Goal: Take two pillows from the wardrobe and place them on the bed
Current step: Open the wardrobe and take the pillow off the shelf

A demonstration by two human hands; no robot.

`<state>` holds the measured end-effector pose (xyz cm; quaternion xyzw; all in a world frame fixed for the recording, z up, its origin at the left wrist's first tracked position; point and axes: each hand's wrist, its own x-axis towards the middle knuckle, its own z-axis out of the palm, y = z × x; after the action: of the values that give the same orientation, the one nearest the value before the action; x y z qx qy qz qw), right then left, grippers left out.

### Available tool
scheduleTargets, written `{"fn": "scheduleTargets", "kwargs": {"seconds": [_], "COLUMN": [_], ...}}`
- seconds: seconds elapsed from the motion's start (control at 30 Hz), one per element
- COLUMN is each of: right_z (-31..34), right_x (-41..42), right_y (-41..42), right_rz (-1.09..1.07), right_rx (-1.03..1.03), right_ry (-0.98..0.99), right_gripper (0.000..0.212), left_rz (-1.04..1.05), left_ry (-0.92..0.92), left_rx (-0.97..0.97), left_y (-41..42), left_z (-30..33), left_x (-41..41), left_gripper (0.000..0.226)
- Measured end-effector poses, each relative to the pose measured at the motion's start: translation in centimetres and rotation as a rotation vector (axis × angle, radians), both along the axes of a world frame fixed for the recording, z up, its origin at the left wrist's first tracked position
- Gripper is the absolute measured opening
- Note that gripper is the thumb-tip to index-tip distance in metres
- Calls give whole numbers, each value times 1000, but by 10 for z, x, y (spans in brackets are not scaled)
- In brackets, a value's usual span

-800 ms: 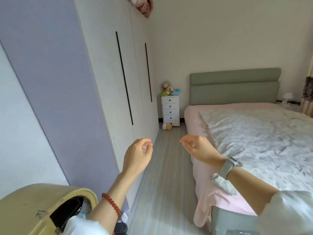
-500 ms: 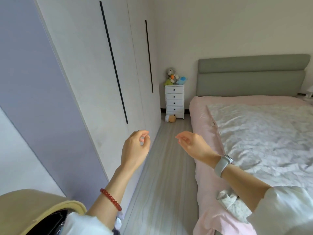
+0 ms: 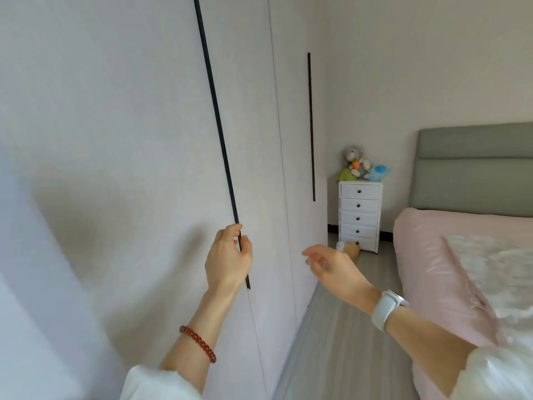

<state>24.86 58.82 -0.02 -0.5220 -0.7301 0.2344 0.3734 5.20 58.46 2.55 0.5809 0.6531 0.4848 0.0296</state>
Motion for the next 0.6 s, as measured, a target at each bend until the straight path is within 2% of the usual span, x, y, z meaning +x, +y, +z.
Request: {"fn": "scheduleTargets", "kwargs": {"seconds": [0.17, 0.27, 0.43, 0.53, 0.6], "right_z": [49, 71, 95, 89, 82], "right_x": [-38, -63, -108, -130, -137], "right_y": [147, 216, 314, 355, 372], "right_rz": [72, 130, 318, 405, 450], "right_rx": [207, 385, 642, 705, 749], "right_ry": [-57, -96, -263, -395, -377], "right_gripper": [28, 37, 60, 67, 70], "left_rz": [180, 315, 481, 624, 718], "left_ry": [13, 130, 302, 303, 307], "left_rx": [106, 208, 316, 262, 247], "left_y": [130, 181, 230, 249, 259], "left_z": [55, 75, 84, 79, 73], "left_x": [-25, -31, -27, -21, -17], "left_gripper": [32, 31, 21, 19, 21]}}
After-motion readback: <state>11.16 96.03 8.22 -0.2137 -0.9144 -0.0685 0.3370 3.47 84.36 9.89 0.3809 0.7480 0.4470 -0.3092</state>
